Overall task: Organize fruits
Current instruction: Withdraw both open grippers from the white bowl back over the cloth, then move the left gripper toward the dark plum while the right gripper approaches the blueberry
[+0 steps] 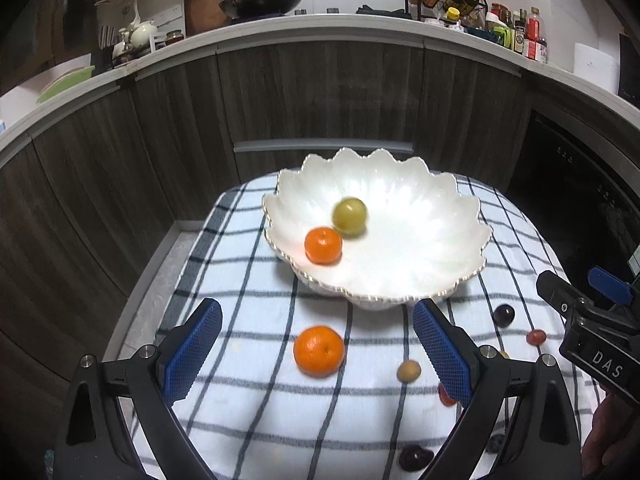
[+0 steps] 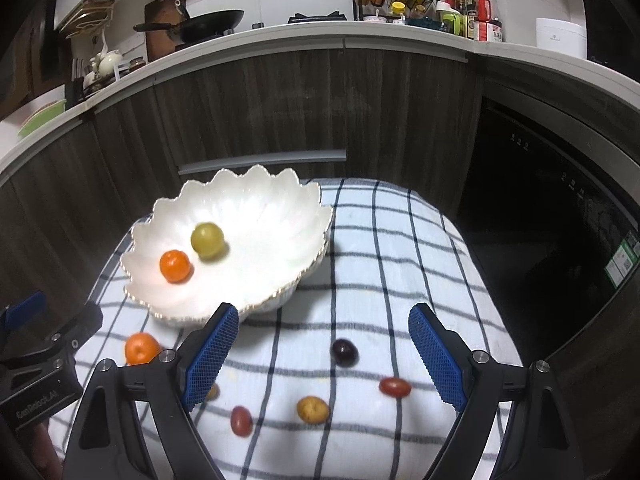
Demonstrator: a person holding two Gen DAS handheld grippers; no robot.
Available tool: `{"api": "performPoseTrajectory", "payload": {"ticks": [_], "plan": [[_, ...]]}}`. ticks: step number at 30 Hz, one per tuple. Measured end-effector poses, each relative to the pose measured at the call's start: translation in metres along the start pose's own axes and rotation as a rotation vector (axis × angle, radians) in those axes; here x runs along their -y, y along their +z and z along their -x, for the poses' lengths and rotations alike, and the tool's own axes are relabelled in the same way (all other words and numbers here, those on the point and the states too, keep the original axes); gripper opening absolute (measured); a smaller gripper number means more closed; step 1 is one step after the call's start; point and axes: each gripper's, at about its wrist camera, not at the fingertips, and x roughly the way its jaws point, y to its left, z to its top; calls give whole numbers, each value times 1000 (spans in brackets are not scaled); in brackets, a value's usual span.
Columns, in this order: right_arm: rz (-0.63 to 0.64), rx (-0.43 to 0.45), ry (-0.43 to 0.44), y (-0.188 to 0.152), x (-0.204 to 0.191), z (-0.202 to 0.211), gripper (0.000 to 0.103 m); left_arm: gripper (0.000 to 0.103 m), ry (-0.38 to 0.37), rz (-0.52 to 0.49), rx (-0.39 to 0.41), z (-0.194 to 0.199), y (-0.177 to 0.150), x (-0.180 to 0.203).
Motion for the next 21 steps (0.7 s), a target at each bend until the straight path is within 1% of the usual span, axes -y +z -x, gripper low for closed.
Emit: {"api": "performPoseTrajectory", "payload": {"ticks": [8,21], "plan": [[8,-11,-2,-26,3,10,88,97,-20,-26,-16,8,-28,4],[18,-45,-4,-54,8,18,88,97,-66,-63,-12,15,-54,14]]}}
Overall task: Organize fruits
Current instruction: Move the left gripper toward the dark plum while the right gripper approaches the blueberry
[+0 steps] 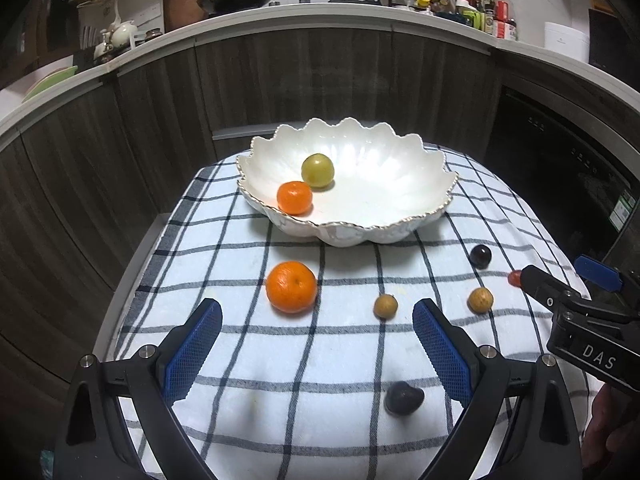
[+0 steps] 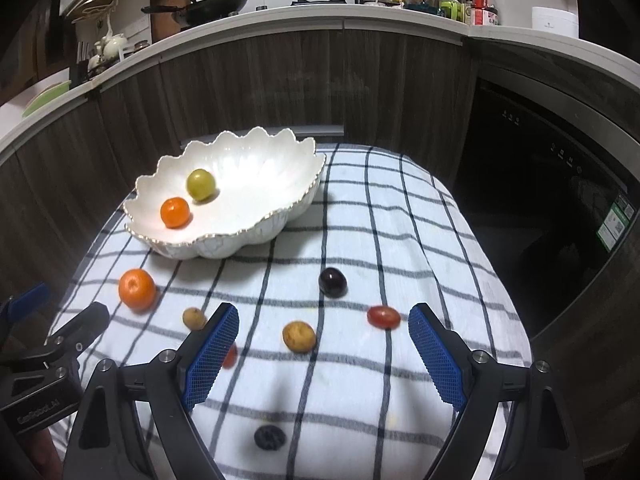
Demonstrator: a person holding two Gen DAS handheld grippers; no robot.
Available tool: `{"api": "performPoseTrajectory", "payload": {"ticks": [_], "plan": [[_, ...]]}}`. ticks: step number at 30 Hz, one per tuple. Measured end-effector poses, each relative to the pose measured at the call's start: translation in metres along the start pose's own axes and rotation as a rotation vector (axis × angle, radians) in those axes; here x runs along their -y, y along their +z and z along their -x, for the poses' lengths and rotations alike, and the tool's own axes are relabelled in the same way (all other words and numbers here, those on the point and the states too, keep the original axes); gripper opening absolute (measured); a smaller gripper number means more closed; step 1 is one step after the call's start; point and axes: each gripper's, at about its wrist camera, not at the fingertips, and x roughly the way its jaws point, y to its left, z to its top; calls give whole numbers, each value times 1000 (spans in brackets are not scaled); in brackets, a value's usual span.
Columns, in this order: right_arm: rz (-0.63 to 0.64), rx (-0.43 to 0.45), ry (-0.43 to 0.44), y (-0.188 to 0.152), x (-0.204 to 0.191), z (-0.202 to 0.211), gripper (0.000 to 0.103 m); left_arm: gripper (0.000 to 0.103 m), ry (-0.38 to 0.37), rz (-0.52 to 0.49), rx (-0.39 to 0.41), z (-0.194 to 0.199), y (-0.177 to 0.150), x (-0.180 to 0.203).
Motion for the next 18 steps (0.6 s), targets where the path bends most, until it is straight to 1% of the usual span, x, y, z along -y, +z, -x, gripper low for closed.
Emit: {"api": "performPoseTrajectory", "payload": {"ticks": [11,18], "plan": [[-15,-26,1,-22,5,6,88,97,-24,-74,12,4,-19,12],[-1,-41,0,-35,5,8,88,97,-31,-121,20,4,-31,18]]}}
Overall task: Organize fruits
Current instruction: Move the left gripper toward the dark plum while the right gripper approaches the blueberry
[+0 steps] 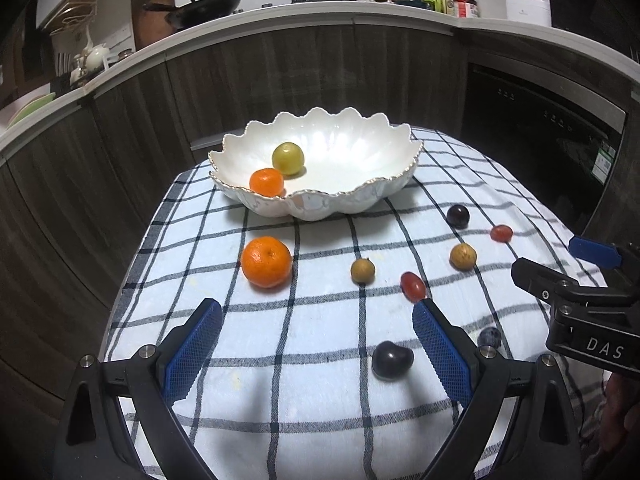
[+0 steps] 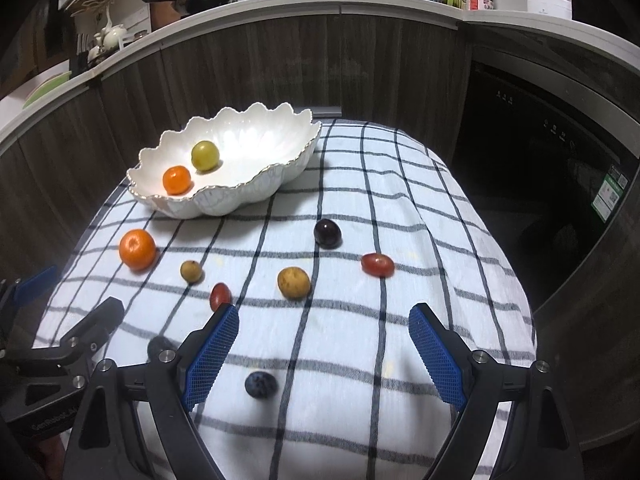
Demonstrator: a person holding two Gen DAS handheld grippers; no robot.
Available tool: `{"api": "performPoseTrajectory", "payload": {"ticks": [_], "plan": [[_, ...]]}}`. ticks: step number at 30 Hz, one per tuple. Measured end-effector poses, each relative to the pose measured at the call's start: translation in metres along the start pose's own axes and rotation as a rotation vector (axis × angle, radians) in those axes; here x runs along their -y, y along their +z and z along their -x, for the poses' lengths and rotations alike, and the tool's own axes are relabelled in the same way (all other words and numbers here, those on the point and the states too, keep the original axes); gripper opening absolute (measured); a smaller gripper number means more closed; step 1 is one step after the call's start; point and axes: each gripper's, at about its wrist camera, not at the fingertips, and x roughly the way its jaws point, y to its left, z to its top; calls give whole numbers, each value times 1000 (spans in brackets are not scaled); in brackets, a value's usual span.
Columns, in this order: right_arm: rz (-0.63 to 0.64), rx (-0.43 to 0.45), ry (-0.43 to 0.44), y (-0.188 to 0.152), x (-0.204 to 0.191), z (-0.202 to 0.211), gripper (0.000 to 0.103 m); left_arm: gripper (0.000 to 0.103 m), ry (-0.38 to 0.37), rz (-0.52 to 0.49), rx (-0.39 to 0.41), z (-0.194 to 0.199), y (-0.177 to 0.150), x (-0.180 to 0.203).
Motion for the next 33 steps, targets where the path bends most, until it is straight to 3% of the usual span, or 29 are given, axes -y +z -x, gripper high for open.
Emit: {"api": "performPoseTrajectory", "payload": {"ticks": [12,21,25,33], "plan": [[44,4,-8,-20,-1,2,88,96,-17,-89,16,0,-18,13],[110,28,25,-28,-11,4,86,92,-72,-148,19,-4,-32,18],[125,10,42,-30,-14,0,75,88,-77,-142,3,-9,-34,17],[142,-27,83,-37,-20,-8,66,78,-99,-158,-7,-15,-36,20]]}}
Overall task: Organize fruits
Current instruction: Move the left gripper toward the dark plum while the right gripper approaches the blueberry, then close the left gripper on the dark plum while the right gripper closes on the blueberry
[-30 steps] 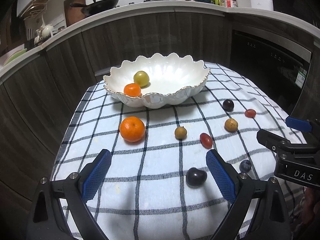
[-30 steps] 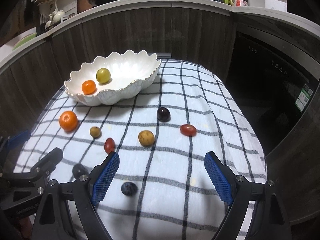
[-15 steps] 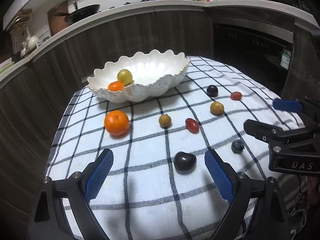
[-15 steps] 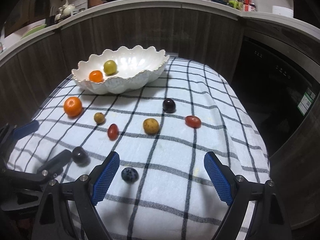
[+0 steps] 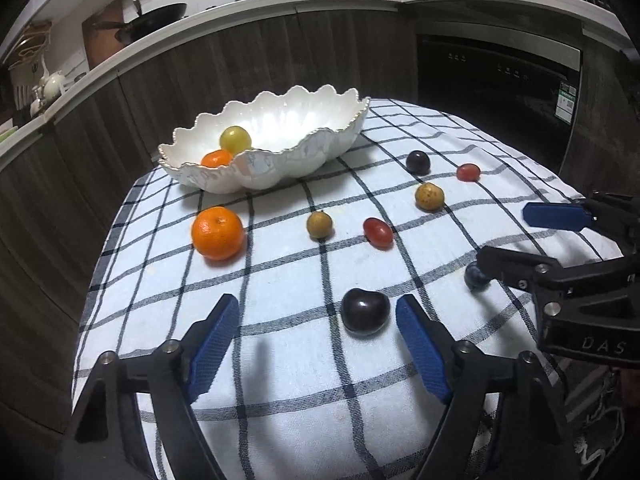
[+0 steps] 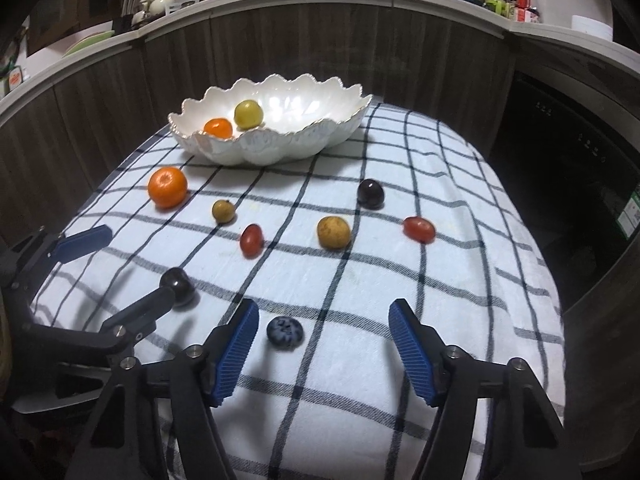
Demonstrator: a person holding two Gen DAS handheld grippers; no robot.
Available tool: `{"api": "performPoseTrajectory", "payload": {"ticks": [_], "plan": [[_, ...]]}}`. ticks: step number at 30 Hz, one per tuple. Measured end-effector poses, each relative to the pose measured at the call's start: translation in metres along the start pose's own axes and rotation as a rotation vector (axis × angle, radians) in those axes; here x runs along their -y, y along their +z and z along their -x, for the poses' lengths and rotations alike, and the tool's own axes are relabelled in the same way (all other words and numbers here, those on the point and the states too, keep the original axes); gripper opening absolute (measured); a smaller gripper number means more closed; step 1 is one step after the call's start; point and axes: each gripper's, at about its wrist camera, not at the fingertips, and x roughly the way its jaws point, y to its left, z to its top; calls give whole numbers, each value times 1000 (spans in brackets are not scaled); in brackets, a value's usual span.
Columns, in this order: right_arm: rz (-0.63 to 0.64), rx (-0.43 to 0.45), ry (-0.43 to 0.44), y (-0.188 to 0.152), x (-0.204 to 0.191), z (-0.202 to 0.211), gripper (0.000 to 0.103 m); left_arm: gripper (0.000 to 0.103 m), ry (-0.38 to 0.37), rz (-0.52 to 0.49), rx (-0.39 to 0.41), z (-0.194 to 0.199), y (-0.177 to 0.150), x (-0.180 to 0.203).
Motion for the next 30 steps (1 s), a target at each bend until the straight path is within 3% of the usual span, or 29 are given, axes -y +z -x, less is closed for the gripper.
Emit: {"api": "performPoseTrajectory", "payload": {"ticks": [9,20,30], "plan": [[2,-36,43,-5,-2,-10,55,63,-30,-24,-31,-12,-3,7],[38,-55,75,-7,-11,-17,40,57,-50,-35,-48,-20,-5,12],[23,-79,91,-9,-7,-24,35,40,-86,-27,-42,-23,-4,15]]}}
